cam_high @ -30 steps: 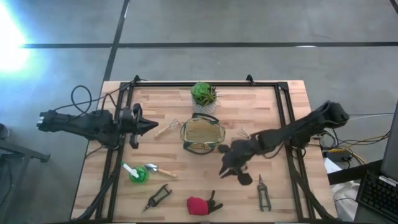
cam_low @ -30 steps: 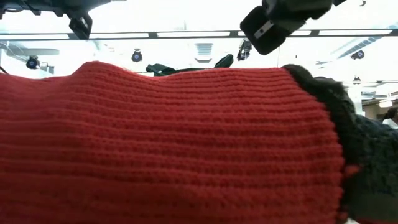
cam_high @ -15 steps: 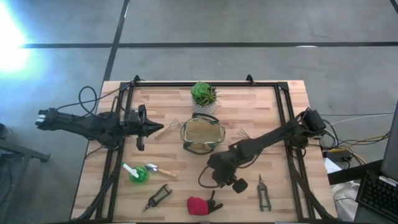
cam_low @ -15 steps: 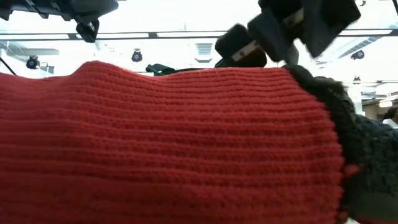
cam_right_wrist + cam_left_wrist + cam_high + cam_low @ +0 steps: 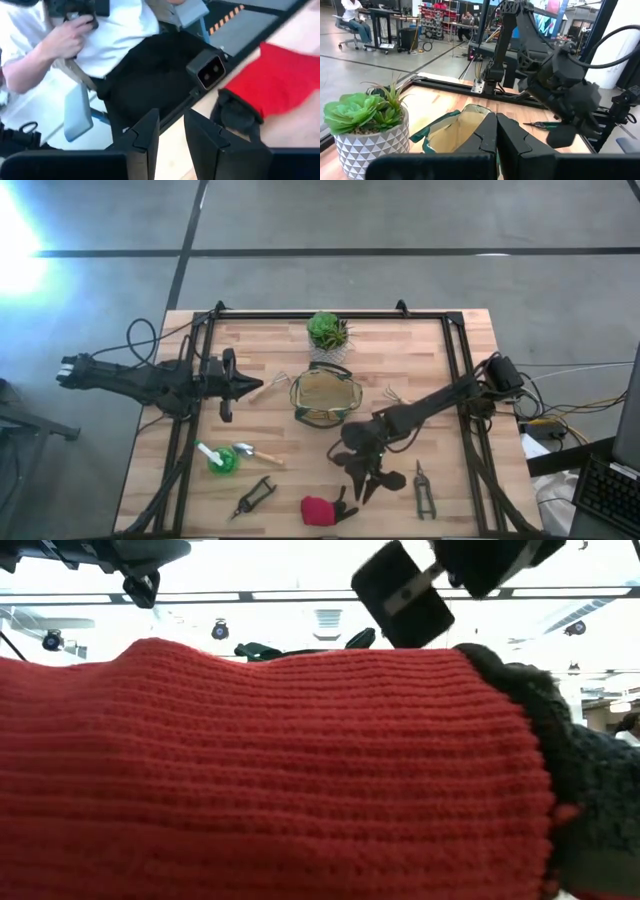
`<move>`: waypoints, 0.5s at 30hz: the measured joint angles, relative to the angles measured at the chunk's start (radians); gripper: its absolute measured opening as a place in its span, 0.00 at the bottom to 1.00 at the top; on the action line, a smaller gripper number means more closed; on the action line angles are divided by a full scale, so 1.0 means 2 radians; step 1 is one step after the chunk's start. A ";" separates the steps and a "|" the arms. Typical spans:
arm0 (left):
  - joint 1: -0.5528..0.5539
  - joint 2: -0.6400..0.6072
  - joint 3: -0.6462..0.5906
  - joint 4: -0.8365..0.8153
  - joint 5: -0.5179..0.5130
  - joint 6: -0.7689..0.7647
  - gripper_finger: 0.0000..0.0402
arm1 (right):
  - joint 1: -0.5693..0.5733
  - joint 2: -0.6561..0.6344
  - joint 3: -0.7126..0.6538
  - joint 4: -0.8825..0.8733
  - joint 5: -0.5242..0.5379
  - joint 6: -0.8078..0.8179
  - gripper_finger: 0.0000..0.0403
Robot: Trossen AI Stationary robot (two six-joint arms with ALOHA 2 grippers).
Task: Pick & Place Garden tools in Gardening bag
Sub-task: Put the red gloves into the gardening bag
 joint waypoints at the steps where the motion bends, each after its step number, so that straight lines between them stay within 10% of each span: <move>1: 0.000 0.000 0.000 0.000 0.000 0.000 0.01 | -0.004 -0.002 -0.003 -0.001 -0.002 0.003 0.22; 9: 0.000 0.004 0.000 0.002 0.000 0.001 0.01 | -0.048 -0.020 -0.006 -0.051 -0.023 -0.050 0.25; 15: 0.000 0.005 0.000 0.022 0.000 0.022 0.01 | -0.097 -0.024 -0.006 -0.141 0.058 -0.070 0.26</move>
